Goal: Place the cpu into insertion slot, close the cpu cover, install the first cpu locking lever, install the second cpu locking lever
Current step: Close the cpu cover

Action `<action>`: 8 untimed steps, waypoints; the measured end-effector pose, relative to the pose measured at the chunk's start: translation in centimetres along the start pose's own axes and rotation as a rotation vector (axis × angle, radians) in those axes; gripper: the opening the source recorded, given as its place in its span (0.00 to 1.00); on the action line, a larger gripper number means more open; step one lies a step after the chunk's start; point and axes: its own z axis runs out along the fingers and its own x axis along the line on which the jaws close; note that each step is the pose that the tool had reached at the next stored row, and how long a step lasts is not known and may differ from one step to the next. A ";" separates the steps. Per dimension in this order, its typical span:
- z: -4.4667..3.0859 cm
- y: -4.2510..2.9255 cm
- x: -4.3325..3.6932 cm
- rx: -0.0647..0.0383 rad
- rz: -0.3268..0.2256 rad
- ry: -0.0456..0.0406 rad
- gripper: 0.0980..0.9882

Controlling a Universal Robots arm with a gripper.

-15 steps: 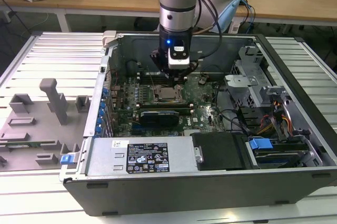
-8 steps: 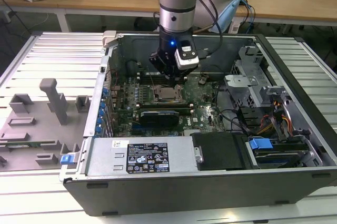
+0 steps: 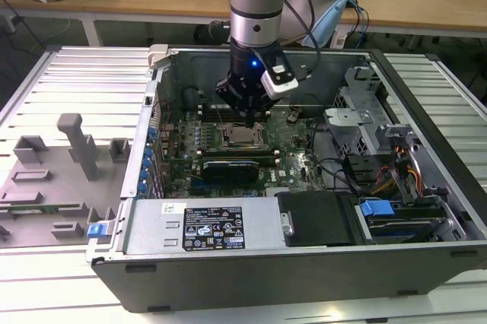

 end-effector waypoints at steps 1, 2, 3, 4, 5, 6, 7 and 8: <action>0.01 0.00 0.00 0.001 -0.018 -0.0005 0.01; 0.03 0.00 0.00 0.003 -0.046 -0.0013 0.01; 0.03 0.00 0.01 0.005 -0.062 -0.0016 0.01; 0.03 0.00 0.01 0.008 -0.081 -0.0021 0.01; 0.02 0.00 0.01 0.008 -0.087 -0.0022 0.01; 0.03 0.00 0.01 0.008 -0.087 -0.0022 0.01; 0.04 0.00 0.00 0.008 -0.087 -0.0007 0.01; 0.06 0.01 0.01 0.008 -0.087 0.0077 0.01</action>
